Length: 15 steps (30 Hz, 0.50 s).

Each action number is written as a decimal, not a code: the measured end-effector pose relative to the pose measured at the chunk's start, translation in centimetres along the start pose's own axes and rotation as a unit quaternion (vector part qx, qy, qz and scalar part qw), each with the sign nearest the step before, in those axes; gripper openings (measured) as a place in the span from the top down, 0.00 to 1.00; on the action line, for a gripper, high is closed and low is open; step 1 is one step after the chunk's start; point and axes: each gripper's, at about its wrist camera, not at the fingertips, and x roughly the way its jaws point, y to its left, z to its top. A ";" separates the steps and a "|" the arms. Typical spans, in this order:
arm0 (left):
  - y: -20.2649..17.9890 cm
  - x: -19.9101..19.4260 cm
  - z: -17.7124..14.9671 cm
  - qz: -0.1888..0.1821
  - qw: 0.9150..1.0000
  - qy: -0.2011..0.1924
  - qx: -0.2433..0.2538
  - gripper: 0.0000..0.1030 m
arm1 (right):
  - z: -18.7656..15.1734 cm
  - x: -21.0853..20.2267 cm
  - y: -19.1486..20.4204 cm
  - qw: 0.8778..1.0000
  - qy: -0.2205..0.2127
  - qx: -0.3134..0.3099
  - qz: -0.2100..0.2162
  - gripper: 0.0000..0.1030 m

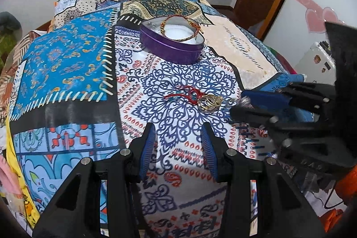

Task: Organize jewelry
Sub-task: 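Close the right gripper on the silver ring with pink stone, then carry the silver ring in the right gripper over the tin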

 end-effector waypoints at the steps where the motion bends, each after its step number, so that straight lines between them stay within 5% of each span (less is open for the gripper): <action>1: -0.2 0.2 0.1 -0.002 1.000 0.003 0.001 0.59 | 0.0 -0.3 -0.4 1.000 -0.004 0.005 -0.003 0.75; 15: -2.0 1.9 1.7 -0.029 0.999 0.008 0.017 0.66 | -0.1 -1.9 -3.3 0.999 -0.024 0.036 -0.026 0.76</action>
